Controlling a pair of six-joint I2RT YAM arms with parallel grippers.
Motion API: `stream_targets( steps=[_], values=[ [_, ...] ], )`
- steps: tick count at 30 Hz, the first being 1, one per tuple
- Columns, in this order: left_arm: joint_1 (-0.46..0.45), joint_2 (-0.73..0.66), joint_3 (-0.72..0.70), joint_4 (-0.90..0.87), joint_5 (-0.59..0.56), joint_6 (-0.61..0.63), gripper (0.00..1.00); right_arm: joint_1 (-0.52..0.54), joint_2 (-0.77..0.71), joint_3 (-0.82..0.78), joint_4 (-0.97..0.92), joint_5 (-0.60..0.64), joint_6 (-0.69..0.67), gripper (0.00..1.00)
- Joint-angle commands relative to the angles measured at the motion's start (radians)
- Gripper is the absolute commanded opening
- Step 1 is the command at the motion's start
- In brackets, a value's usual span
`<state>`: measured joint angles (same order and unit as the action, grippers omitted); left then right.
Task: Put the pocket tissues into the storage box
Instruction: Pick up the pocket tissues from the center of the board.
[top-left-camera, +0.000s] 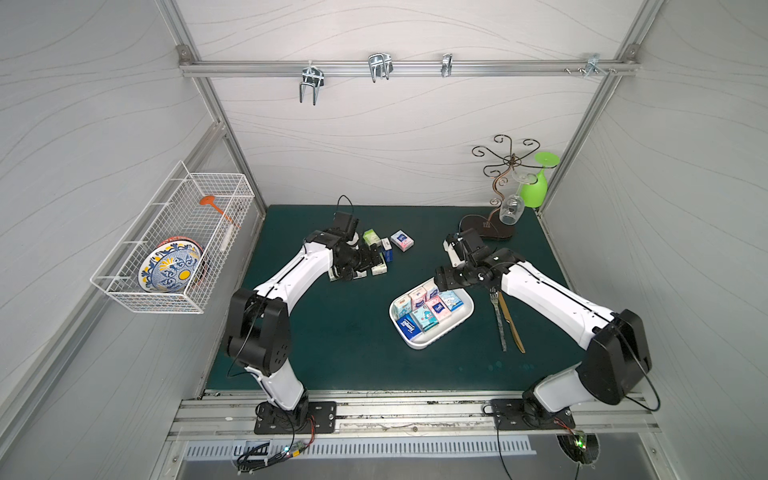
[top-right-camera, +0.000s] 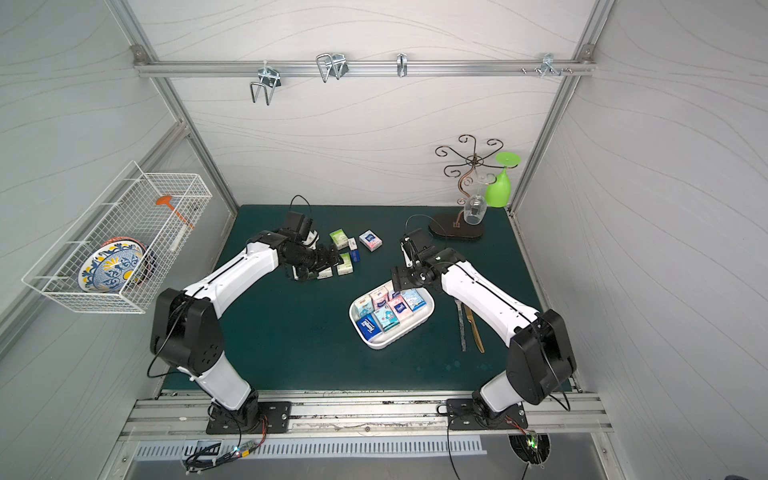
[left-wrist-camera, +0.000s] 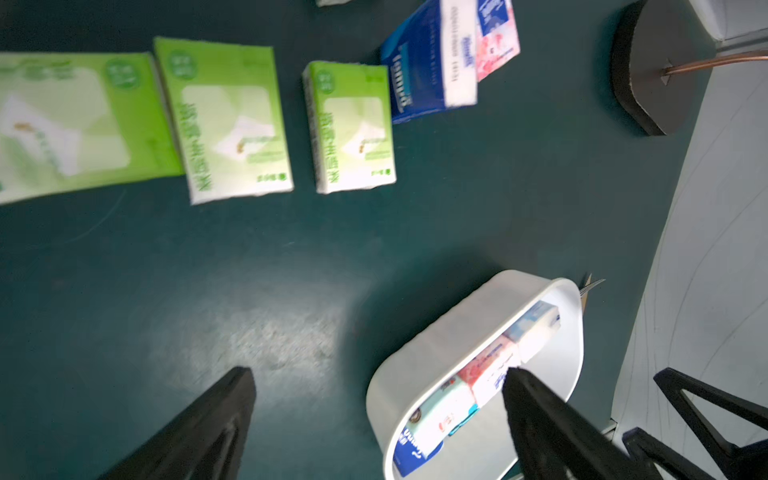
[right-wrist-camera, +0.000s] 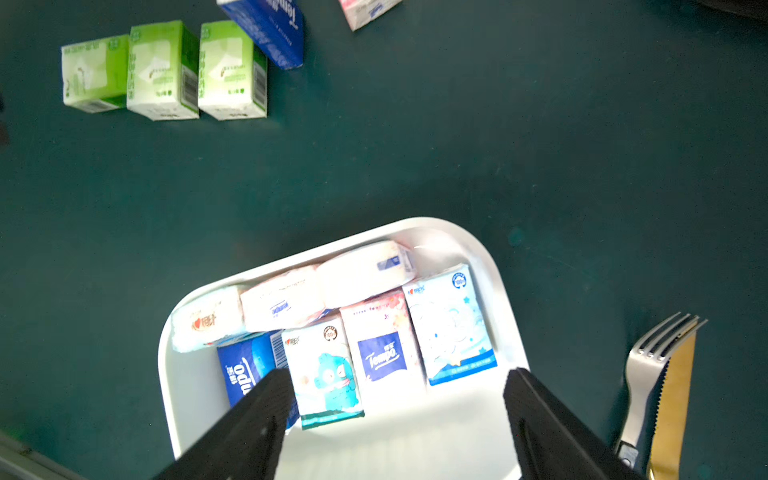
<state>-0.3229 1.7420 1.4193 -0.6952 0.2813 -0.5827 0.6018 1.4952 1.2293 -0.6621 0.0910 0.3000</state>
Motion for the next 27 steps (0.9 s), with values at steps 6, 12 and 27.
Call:
stream_targets(
  steps=[6,12,27],
  values=[
    [-0.011,0.229,0.277,0.000,-0.050,0.015,0.96,-0.126,-0.048,-0.047,0.032,-0.097,0.015,0.88],
    [-0.016,0.392,0.483,-0.026,-0.063,0.014,0.95,-0.205,-0.088,-0.104,0.042,-0.132,0.002,0.88],
    [-0.028,0.670,0.770,-0.089,-0.093,0.020,0.78,-0.324,-0.139,-0.149,0.044,-0.187,-0.016,0.89]
  ],
)
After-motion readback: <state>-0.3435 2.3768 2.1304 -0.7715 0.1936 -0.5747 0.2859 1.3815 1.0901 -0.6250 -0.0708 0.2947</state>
